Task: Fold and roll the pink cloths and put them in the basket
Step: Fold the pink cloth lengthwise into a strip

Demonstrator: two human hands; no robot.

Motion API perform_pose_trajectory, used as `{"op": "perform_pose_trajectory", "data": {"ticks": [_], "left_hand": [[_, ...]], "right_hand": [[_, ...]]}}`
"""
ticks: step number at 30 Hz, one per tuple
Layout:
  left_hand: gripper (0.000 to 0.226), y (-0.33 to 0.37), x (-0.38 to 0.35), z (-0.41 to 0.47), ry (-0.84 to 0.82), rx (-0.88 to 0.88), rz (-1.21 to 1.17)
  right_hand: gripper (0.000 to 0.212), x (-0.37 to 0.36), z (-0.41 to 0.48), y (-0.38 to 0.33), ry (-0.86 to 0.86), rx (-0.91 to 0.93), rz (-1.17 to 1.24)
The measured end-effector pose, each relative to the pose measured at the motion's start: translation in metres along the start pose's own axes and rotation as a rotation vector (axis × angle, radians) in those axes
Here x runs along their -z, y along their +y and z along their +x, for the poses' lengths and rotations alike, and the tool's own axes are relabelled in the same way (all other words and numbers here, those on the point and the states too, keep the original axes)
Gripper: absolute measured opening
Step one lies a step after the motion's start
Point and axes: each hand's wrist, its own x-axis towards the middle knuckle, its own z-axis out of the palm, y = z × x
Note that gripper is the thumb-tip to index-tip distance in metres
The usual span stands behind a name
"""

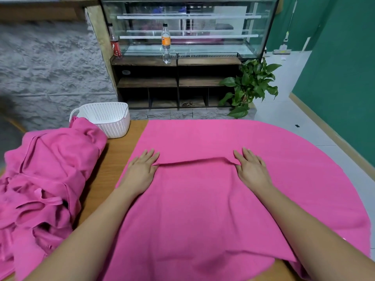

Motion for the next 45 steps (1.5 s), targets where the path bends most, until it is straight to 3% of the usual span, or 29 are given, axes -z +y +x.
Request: {"op": "perform_pose_trajectory", "data": {"ticks": [8, 13, 23, 28, 32, 38, 41, 45], "left_hand": [[0.057, -0.002, 0.001, -0.07, 0.041, 0.06, -0.008], [0.072, -0.002, -0.001, -0.119, 0.067, 0.095, 0.004], [0.07, 0.007, -0.006, -0.152, 0.037, 0.089, -0.035], [0.051, 0.019, 0.02, -0.12, 0.128, 0.106, -0.296], [0.047, 0.029, 0.046, -0.065, 0.21, 0.074, -0.307], [0.049, 0.025, 0.04, 0.013, 0.094, 0.079, -0.119], [0.05, 0.013, 0.014, 0.015, -0.014, 0.067, -0.043], [0.051, 0.009, -0.001, 0.001, -0.003, 0.068, 0.03]], "right_hand": [[0.06, -0.001, -0.022, -0.003, -0.018, 0.114, 0.017], [0.061, -0.004, -0.054, -0.008, -0.015, 0.171, 0.005], [0.062, -0.017, -0.126, 0.006, 0.089, 0.223, 0.066], [0.061, 0.003, -0.116, 0.001, 0.15, 0.18, 0.192], [0.057, 0.037, -0.069, -0.008, 0.229, 0.074, 0.266], [0.053, 0.024, -0.001, -0.008, 0.126, -0.011, 0.142], [0.054, 0.007, 0.004, -0.006, 0.038, 0.005, 0.021], [0.054, 0.001, -0.002, -0.006, 0.049, 0.022, -0.016]]}}
